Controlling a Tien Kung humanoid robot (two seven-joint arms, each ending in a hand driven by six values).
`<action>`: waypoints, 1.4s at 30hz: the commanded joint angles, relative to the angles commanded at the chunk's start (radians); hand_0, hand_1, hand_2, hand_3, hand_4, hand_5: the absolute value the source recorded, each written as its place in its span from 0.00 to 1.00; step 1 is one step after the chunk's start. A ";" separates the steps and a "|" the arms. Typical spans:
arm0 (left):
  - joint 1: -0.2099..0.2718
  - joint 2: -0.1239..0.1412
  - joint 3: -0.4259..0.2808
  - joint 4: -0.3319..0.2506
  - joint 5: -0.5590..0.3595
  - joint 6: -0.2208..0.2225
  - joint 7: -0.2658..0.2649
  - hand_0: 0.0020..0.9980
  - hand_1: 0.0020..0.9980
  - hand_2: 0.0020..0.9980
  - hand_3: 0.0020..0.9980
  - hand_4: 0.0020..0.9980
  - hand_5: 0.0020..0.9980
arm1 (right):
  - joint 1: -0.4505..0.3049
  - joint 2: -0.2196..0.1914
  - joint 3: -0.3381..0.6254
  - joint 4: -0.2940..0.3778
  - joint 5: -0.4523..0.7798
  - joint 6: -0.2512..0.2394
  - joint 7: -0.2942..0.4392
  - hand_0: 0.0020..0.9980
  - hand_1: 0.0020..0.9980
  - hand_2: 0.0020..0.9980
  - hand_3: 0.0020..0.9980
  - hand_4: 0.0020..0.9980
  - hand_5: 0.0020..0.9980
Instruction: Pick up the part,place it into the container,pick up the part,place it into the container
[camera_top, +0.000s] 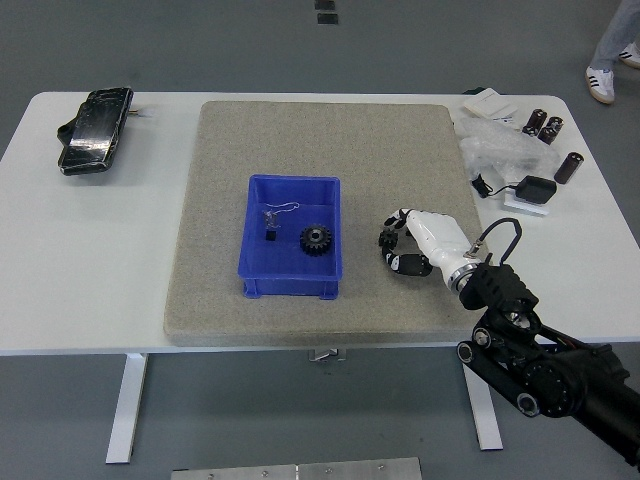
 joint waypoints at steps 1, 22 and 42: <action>0.000 0.000 0.000 0.000 -0.001 0.000 0.000 0.65 0.58 0.57 0.61 0.70 0.22 | 0.000 0.000 -0.002 -0.001 -0.003 0.001 0.000 0.58 0.46 0.56 0.61 0.32 0.05; -0.002 -0.001 -0.001 0.000 -0.006 0.001 -0.002 0.64 0.58 0.57 0.61 0.68 0.23 | 0.059 0.019 0.024 0.096 -0.024 -0.042 0.021 0.53 0.36 0.42 0.42 0.24 0.00; -0.005 -0.003 -0.001 0.000 -0.001 0.004 0.000 0.64 0.58 0.57 0.61 0.68 0.24 | 0.110 0.106 -0.129 0.127 -0.140 0.048 -0.045 1.00 1.00 1.00 1.00 1.00 0.69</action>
